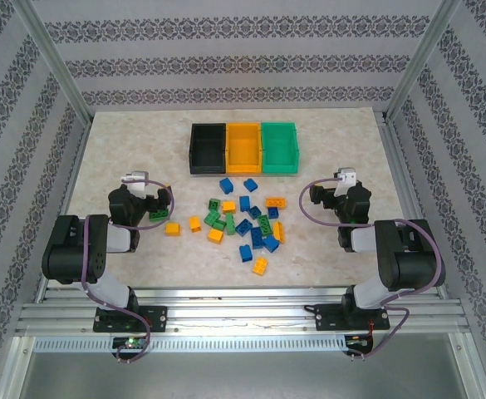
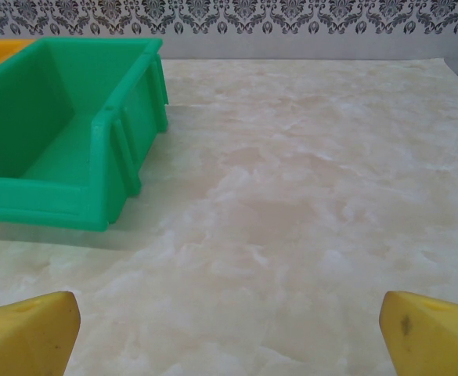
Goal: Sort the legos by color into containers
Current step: Pick up the lego from the center of the table.
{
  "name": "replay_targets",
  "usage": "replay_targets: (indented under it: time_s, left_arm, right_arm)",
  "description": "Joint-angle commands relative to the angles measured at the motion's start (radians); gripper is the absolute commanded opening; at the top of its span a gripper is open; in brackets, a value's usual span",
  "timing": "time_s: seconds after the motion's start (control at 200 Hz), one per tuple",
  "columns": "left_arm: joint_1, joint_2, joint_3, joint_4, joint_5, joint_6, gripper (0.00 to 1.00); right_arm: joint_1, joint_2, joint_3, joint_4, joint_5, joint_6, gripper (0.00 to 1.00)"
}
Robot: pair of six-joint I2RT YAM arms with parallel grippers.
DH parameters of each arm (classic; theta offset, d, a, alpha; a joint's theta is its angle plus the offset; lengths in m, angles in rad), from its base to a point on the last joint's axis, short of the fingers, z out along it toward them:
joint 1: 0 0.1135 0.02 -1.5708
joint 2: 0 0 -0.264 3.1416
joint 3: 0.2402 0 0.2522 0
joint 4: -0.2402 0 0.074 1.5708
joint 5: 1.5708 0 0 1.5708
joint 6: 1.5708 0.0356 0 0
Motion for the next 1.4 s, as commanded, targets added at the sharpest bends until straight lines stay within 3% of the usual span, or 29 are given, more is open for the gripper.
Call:
replay_targets:
  time_s: [0.0, 0.884, 1.124, 1.229, 1.394]
  left_arm:
    - [-0.002, -0.010, -0.001, -0.017, 0.015, 0.022, 0.99]
    - [-0.005, -0.008, 0.007, -0.028, 0.017, 0.027, 0.99]
    - [-0.011, -0.012, 0.002, -0.028, -0.036, 0.015, 0.99]
    - [-0.012, -0.019, -0.053, 0.080, -0.131, -0.024, 0.99]
    - [-0.012, -0.115, -0.132, 0.142, -0.169, -0.033, 0.99]
  right_arm:
    - [0.000, -0.002, -0.007, 0.021, -0.015, 0.000, 0.98]
    - [-0.001, -0.001, -0.007, 0.019, -0.017, 0.002, 0.98]
    - [0.024, -0.047, -0.026, 0.040, 0.021, -0.024, 0.98]
    - [0.027, -0.107, -0.037, 0.009, 0.035, -0.022, 0.98]
    - [0.047, -0.195, -0.073, -0.002, 0.070, -0.038, 0.98]
